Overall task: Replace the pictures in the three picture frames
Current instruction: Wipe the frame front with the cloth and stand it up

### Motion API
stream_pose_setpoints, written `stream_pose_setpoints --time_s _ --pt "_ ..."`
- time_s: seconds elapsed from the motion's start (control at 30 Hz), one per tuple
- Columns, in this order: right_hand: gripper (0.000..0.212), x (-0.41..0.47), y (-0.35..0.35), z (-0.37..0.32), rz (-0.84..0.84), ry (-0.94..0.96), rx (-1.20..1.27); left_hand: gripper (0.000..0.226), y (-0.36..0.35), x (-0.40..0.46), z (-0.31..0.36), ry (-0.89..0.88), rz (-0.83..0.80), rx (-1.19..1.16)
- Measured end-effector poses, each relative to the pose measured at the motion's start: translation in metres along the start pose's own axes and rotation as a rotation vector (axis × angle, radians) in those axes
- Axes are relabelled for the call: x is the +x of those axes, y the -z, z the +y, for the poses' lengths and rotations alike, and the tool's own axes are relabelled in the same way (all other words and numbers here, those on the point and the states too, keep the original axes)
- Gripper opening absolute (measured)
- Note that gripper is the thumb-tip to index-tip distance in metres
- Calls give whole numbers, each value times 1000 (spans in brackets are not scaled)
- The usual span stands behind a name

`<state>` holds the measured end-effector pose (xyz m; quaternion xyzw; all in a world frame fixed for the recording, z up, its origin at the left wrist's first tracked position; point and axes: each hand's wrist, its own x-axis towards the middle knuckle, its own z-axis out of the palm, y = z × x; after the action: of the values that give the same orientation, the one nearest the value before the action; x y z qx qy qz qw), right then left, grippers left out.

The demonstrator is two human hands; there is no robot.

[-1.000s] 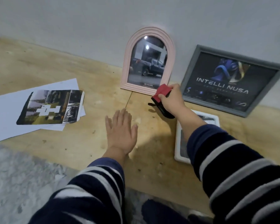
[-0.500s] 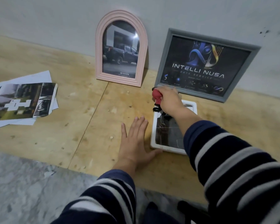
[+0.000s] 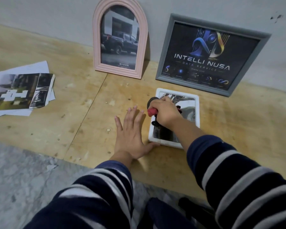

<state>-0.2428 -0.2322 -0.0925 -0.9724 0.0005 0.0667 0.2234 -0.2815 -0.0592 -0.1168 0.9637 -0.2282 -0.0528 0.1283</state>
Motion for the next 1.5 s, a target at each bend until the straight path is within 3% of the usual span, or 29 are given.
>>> stream_pose_setpoints --time_s 0.43,0.6,0.8,1.0,1.1,1.5 --pt "25 -71 -9 -29 -161 53 156 110 -6 -4 -2 -27 44 67" --pt "39 -70 17 -36 -162 -128 221 114 -5 0 -1 -47 -3 117" --pt "33 -33 55 -1 125 -302 108 101 -5 2 -2 -111 -23 125" --pt "27 12 39 17 309 -349 -203 97 -6 6 -3 -118 -47 98" --pt "30 21 14 17 292 -432 -269 98 -7 9 -3 -101 -55 83" --pt "32 -29 6 2 66 -263 -168 95 -5 6 -1 -104 -47 71"
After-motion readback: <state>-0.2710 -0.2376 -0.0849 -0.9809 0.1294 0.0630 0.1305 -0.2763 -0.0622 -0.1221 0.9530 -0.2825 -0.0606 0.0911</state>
